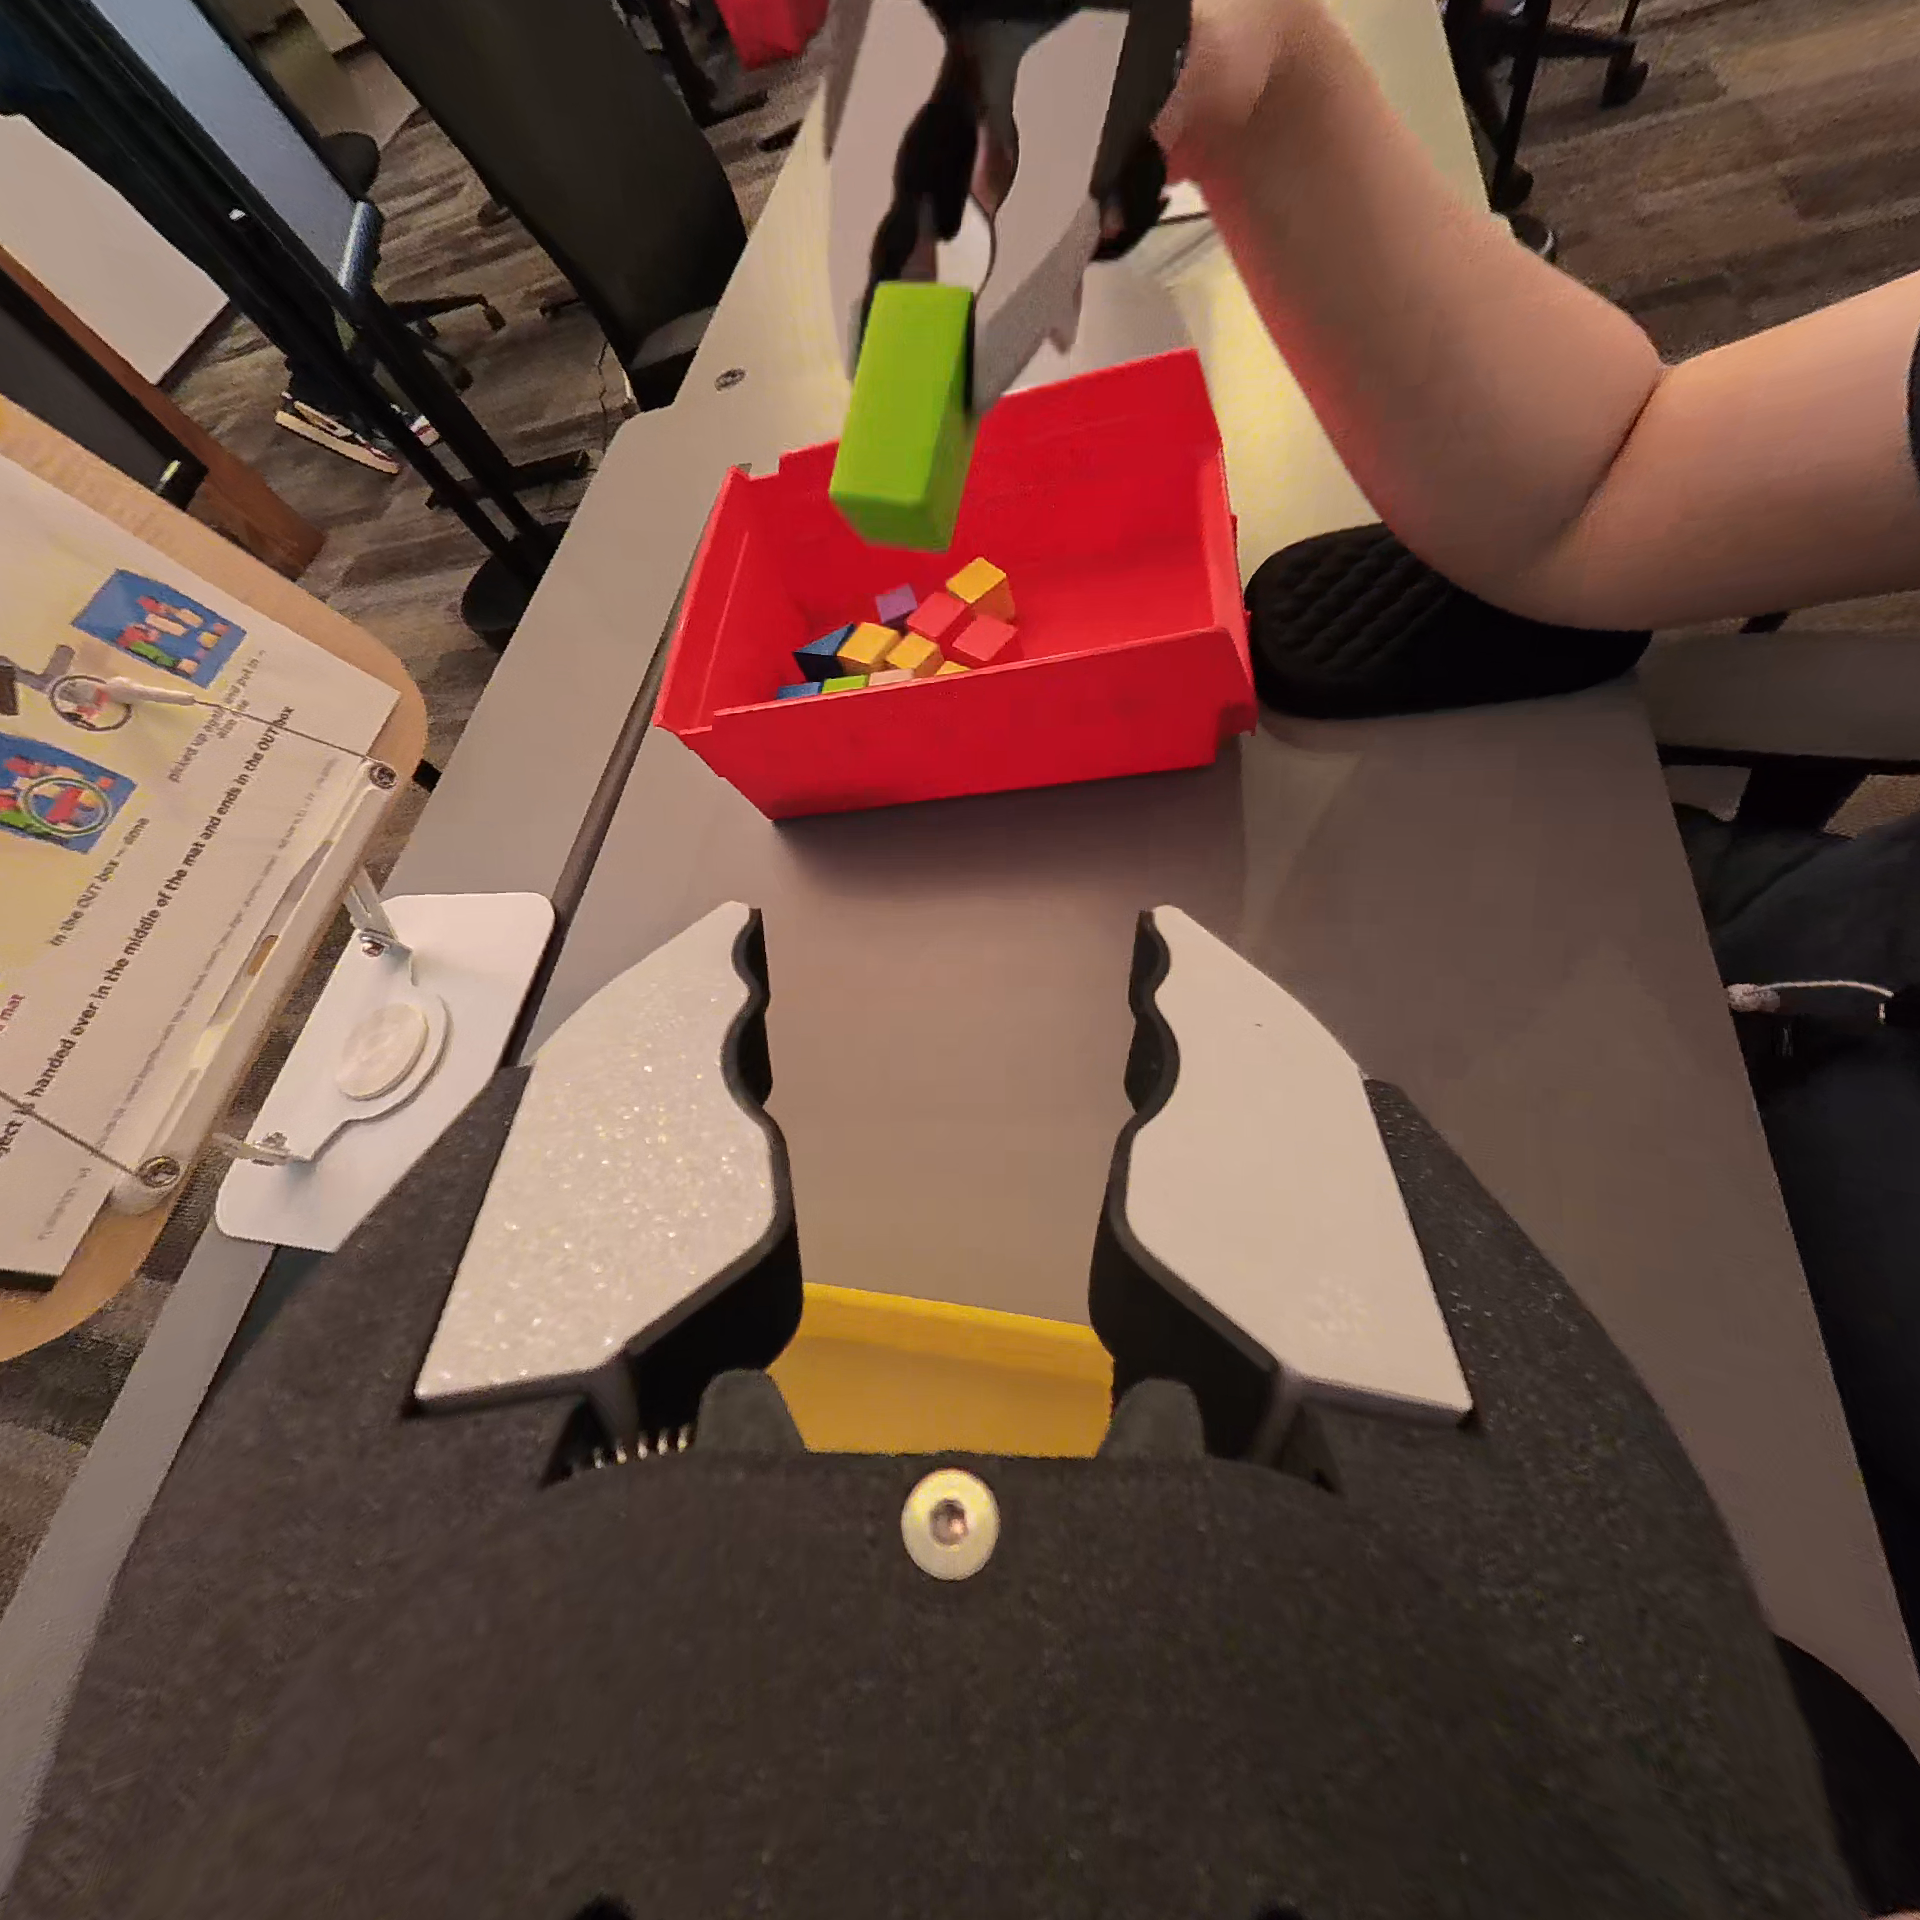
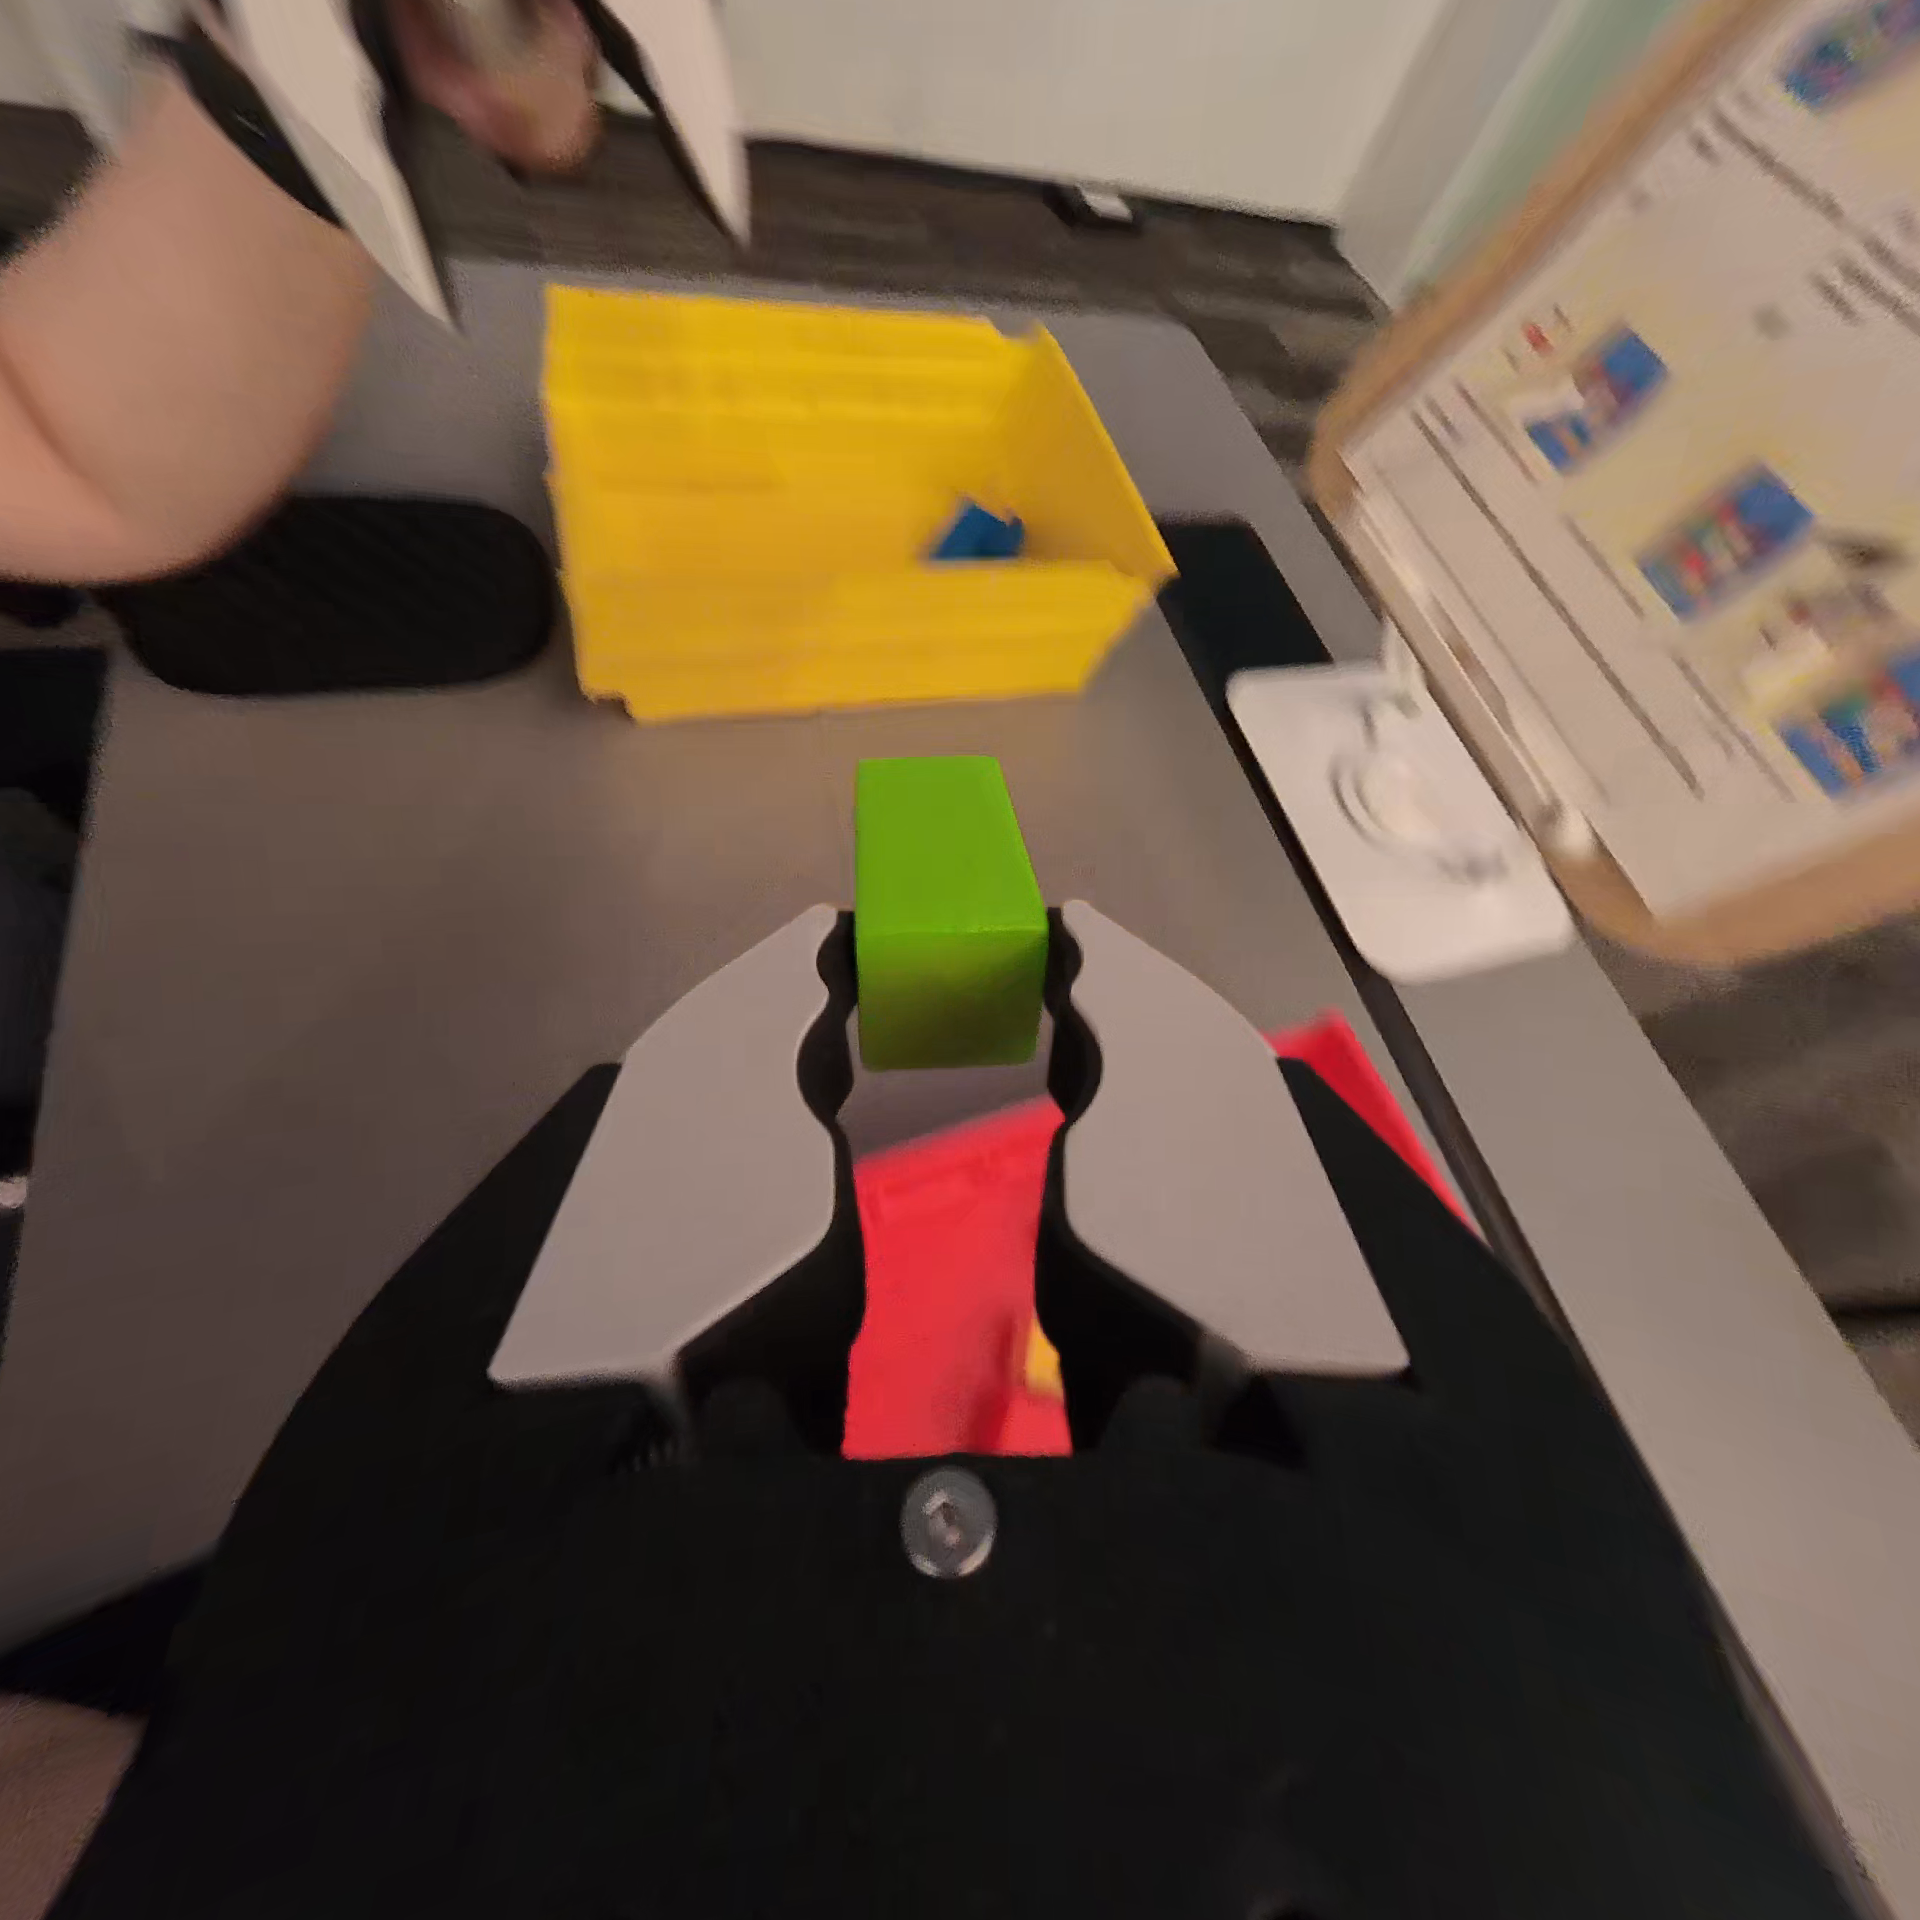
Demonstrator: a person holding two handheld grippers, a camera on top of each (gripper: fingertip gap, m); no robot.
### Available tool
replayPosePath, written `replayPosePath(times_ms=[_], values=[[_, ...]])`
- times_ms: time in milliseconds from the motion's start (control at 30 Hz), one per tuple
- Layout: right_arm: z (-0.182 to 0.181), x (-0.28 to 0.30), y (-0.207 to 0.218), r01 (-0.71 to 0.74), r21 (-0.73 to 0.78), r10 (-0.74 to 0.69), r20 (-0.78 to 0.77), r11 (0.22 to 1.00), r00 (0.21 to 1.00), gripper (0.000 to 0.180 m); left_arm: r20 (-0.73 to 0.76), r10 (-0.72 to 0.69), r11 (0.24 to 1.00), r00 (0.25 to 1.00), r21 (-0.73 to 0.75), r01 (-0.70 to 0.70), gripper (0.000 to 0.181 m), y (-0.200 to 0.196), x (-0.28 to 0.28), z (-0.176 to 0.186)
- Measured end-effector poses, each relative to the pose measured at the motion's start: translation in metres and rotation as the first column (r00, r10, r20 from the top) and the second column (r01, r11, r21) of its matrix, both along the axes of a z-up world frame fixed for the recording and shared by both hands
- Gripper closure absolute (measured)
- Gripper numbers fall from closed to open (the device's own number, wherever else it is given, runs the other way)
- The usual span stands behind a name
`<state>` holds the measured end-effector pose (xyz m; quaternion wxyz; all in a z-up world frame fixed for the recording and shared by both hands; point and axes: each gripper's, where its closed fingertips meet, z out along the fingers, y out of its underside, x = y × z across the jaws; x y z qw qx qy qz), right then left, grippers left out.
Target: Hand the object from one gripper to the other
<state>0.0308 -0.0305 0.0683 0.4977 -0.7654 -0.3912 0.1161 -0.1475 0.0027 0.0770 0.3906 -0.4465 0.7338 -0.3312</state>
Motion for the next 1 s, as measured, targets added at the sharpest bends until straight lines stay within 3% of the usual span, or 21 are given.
replayPosePath(times_ms=[100,267,367,500,800,1000], values=[[-0.038,0.061,-0.014,0.120,-0.140,-0.115,0.041,0.983,0.993,0.144,-0.005,-0.008,1.000,1.000,-0.004,0.008,0.116,0.000,-0.002,-0.001],[-0.123,0.080,-0.016,0.063,-0.401,-0.034,0.078,0.914,0.996,0.144,-0.029,-0.013,1.000,0.999,-0.002,0.013,0.117,0.000,0.000,-0.007],[-0.153,0.077,-0.008,0.034,-0.456,0.023,0.120,0.890,0.992,0.144,-0.040,-0.016,1.000,0.999,-0.008,0.015,0.118,0.000,0.001,-0.010],[-0.175,0.072,-0.015,-0.018,-0.535,0.083,0.096,0.845,0.992,0.144,-0.049,-0.019,1.000,0.999,-0.009,0.019,0.118,-0.001,0.002,-0.012],[-0.190,0.070,-0.011,-0.008,-0.516,0.122,0.188,0.857,0.974,0.144,-0.072,-0.020,1.000,0.997,0.008,0.021,0.119,-0.002,0.000,-0.017],[-0.207,0.078,-0.032,0.055,-0.649,0.132,0.235,0.759,0.963,0.144,-0.078,-0.023,1.000,0.997,0.008,0.023,0.120,-0.003,0.000,-0.018]])
